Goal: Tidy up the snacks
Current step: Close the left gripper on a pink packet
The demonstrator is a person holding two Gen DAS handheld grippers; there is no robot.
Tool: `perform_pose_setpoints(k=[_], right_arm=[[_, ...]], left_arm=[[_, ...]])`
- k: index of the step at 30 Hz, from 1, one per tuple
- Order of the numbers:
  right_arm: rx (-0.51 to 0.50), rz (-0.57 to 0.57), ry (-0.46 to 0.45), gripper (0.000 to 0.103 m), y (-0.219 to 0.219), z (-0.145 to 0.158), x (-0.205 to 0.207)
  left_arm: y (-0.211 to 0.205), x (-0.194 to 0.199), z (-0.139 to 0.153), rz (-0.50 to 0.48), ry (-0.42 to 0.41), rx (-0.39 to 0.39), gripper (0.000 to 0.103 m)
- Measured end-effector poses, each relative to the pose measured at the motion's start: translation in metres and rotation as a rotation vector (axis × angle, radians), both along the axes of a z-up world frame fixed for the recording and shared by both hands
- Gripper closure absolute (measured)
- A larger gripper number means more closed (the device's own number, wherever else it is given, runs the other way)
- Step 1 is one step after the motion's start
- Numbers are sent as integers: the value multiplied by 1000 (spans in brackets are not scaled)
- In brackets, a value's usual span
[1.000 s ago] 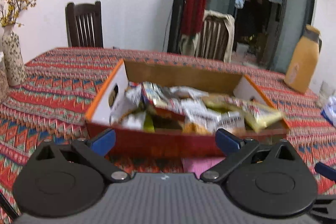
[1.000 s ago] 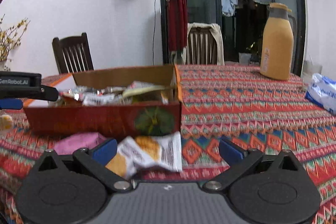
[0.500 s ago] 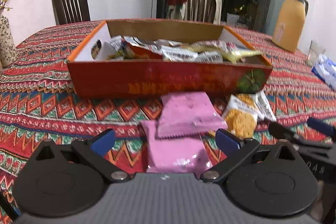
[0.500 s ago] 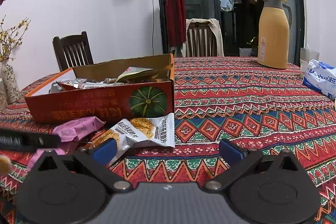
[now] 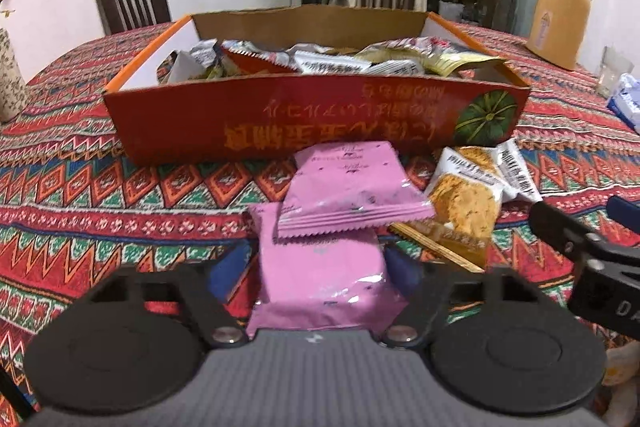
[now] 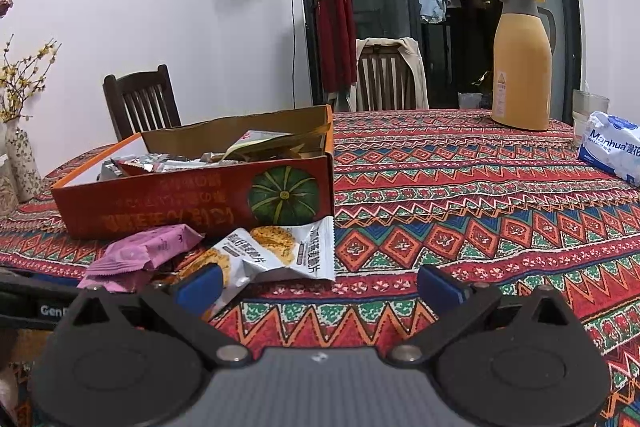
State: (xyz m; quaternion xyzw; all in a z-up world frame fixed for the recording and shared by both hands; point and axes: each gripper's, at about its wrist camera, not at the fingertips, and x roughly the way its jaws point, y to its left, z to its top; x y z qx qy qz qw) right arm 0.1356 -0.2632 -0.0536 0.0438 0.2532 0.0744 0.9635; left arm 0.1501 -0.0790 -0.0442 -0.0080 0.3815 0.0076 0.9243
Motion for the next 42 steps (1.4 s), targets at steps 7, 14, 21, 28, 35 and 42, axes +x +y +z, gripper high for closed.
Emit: perform_pose_setpoints(k=[7,14,21,28,35,42], right_arm=[[6,2,0,0,-1,0,0],[11,-2,4,0,-1,-1,1],[8,-14,6,0,-2,-1,1],[-21,-29,17,0,3,-1,2],[-44,-54,29,0,5,-3,4],[-47,-64,46,0,4,-4,6]], left_arm=[[3,-10,1,-32,-20,11,40],[22,-34,9,-62,-74,4,40],[54,-54,18,-34,-125,-35,40],[81,-47,30,9,-184,-60,63],[91,-44,22,-9,-160,-79,30],[72,-48,5,-104,-80,-36,16]])
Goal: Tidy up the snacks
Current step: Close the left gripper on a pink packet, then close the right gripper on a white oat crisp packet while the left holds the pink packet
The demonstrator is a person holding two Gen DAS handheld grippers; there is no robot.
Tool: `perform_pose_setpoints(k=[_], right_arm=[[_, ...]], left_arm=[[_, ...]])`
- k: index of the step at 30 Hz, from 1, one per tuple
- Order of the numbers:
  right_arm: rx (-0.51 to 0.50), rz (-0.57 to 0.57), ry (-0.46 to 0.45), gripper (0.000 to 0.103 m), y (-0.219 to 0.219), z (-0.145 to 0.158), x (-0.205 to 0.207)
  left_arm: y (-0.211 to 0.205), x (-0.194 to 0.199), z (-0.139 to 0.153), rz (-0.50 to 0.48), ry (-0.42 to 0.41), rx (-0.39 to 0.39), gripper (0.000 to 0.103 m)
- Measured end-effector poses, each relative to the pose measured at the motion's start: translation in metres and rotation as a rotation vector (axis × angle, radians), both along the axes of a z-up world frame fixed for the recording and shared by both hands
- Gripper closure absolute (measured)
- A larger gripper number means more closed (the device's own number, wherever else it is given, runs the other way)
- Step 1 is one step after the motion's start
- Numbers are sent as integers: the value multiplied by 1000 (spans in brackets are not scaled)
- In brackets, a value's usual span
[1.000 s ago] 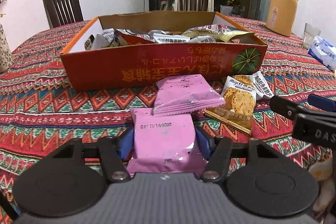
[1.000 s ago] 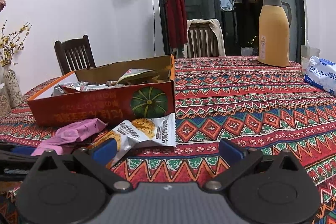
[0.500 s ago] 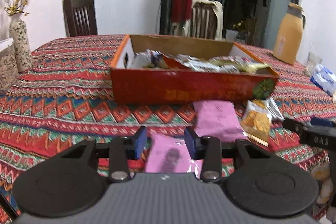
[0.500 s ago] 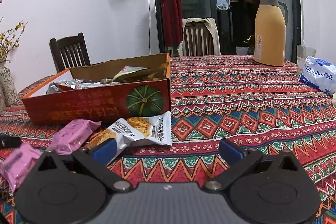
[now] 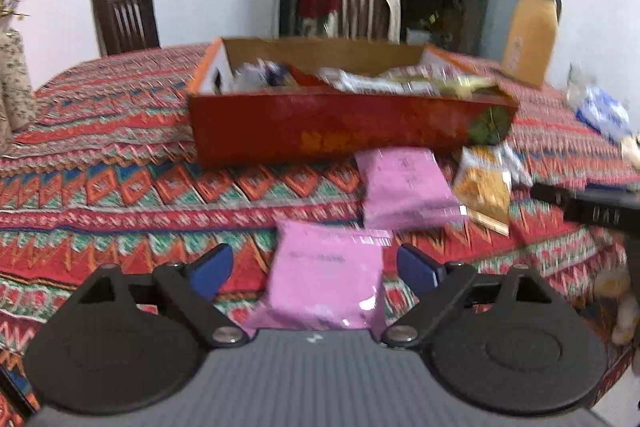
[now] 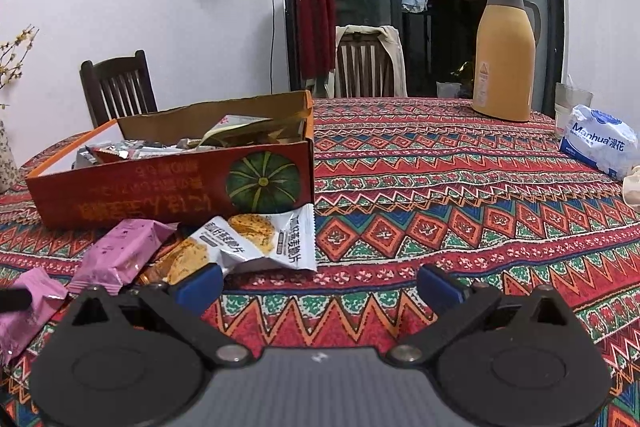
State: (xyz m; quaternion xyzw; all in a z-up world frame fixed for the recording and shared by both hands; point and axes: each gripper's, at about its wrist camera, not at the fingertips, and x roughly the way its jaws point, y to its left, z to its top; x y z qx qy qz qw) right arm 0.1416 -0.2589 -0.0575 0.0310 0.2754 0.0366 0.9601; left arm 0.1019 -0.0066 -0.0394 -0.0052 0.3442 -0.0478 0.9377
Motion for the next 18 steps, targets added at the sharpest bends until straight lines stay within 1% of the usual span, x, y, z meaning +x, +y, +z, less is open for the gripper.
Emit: perform_pose_setpoints(k=[1,2,3,6,10,16,18], right_arm=[[0,-1,1,0,0,0,0],[0,-3,2,0,-1,0,0],[0,-4,3,0,0,0,0],[4,-4,5,0,-1,0,0],[11,-1,2,0,-2,0,0],[10,3,-6,0,-2,0,0],[6,3,-3,0,-1,0,0]], left_arm=[[-3,3,-4,-11,23,7,30],[-6,3,-8,-12,26,26,38],[-9,2,-8,-13,17,41,40],[-7,2,-4,-24,10,8,41],[2,-1,8,-6,-37,-13,41],[19,13,29,67,-125,-33,41],[24,20,33,102,-167,-40,40]])
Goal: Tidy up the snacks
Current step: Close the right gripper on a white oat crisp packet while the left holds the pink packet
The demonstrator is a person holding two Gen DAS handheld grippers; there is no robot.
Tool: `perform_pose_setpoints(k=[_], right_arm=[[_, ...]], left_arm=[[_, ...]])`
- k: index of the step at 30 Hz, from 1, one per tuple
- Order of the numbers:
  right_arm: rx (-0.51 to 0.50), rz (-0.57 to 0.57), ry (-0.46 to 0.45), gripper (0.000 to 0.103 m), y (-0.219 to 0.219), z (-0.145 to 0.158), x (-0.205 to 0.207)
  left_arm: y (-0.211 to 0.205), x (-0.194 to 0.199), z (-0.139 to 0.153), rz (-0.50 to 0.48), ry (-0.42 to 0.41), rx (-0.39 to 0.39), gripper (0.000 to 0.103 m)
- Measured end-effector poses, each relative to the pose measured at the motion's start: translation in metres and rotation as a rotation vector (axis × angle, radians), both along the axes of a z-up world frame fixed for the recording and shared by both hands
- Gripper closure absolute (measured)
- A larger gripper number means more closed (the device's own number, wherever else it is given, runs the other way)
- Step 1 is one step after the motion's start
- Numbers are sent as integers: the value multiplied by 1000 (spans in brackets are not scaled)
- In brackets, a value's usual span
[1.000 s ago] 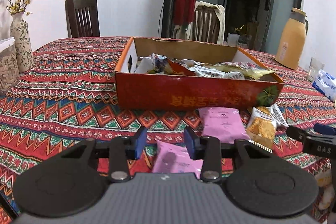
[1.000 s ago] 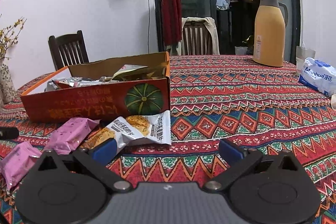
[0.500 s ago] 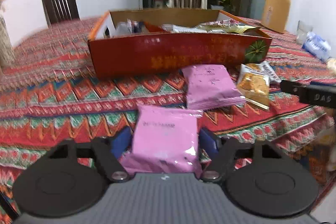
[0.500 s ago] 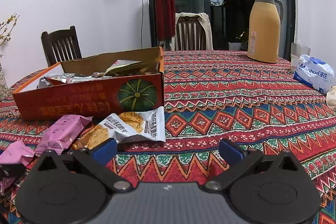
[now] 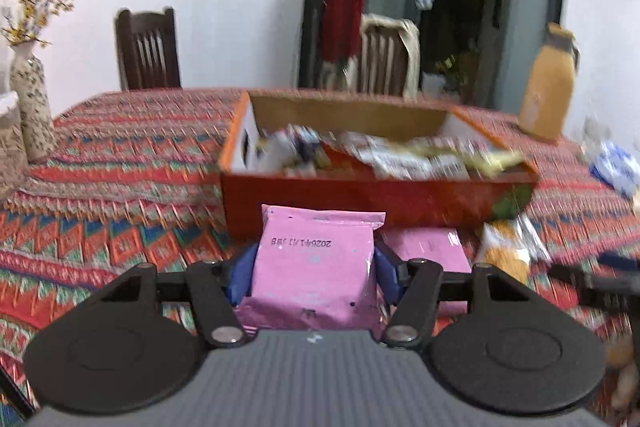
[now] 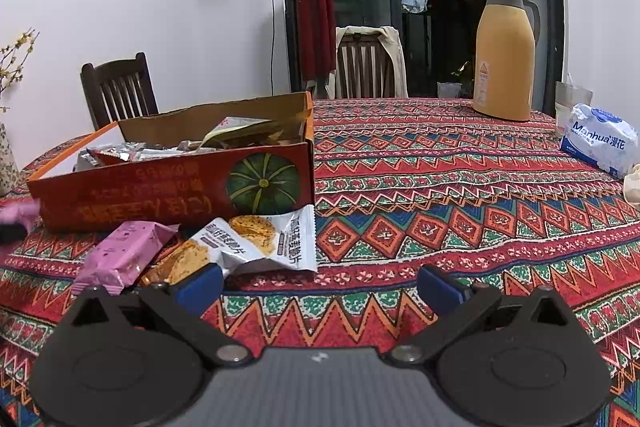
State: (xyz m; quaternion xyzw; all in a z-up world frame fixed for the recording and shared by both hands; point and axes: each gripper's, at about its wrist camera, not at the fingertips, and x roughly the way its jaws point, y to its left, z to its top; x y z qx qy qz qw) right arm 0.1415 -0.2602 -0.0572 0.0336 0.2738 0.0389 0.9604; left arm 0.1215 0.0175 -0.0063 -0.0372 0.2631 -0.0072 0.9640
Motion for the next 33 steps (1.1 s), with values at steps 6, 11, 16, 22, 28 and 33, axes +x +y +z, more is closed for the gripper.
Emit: perform_pose_setpoints(k=[6,11,16,22,28,33], right_arm=[[-54,-33,-29,1,8,2,-5],[-27,6,-34,5,29,10,-2],[-55,44,-21,5,61,18,20],[-151,15,84,28,90,7,59],[-180,73,67,41,94,1,41],[-210,90,41,41,84,1,18]], left_arm=[[10,16,-17,37,-21,-19,40],[10,13,-18,33,-40,-23,40],[8,12,-22,34,-33,-17,40],[11,14,-23,25,-19,-38,40],[12,12,-23,10,-25,-49,40],[12,12,-23,6,-31,-52,40]])
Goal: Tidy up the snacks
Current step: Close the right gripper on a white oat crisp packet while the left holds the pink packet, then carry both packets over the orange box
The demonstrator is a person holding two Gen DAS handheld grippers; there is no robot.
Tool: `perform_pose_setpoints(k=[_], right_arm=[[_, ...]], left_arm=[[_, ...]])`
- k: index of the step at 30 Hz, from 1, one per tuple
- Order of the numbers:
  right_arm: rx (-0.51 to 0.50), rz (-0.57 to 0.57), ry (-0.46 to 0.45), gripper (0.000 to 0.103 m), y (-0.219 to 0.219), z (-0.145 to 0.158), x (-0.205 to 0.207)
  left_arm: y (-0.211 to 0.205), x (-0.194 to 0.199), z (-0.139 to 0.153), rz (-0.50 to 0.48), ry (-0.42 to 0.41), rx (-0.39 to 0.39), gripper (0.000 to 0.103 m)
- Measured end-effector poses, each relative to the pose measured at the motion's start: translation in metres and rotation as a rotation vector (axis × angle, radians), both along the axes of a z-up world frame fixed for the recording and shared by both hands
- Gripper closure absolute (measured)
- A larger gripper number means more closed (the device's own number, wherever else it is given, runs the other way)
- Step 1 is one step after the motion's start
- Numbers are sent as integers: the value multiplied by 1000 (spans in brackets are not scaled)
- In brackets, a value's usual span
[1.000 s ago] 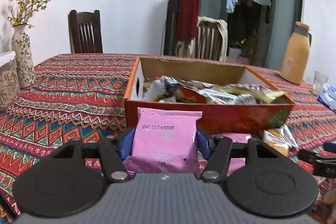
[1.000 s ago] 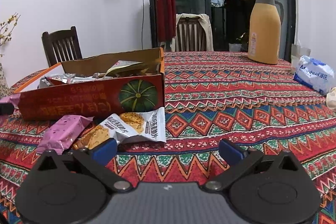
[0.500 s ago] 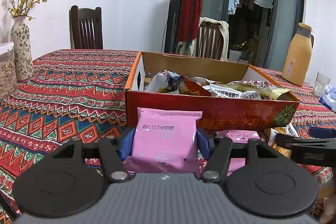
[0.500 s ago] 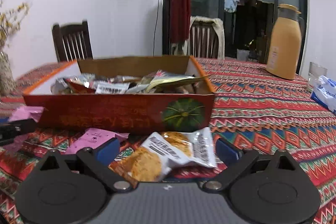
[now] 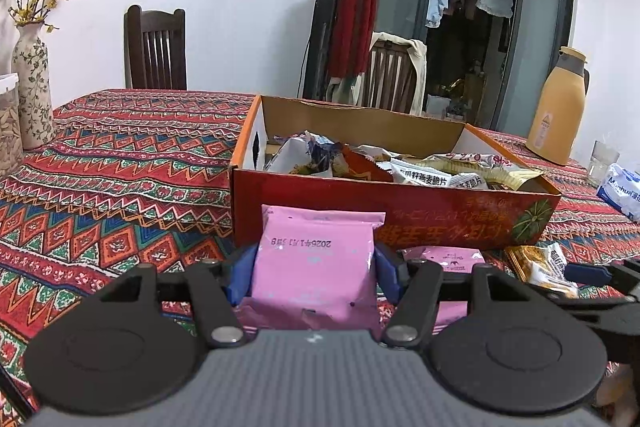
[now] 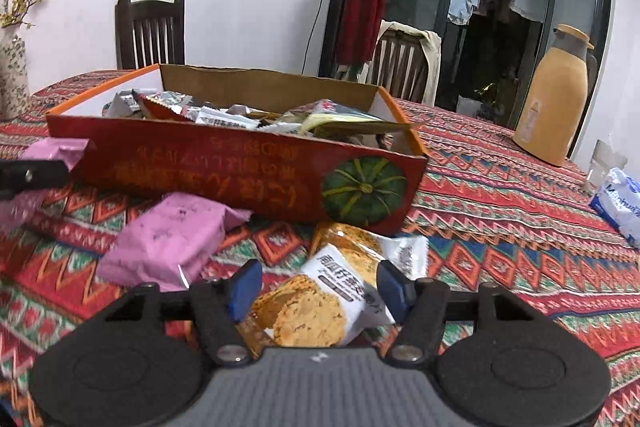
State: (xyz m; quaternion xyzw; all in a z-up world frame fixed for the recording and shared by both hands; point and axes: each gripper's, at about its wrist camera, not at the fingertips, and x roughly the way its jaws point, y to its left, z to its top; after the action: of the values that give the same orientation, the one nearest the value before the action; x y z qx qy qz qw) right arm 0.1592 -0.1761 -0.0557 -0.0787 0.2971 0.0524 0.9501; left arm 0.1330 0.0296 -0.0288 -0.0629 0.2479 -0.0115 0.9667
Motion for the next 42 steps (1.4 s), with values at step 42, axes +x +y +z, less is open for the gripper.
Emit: perform_pose_setpoints(k=[42], right_arm=[[114,-12,70,61,-11,-1,-19]], left_arm=[[1,-4,2,10,-16,-8,40]])
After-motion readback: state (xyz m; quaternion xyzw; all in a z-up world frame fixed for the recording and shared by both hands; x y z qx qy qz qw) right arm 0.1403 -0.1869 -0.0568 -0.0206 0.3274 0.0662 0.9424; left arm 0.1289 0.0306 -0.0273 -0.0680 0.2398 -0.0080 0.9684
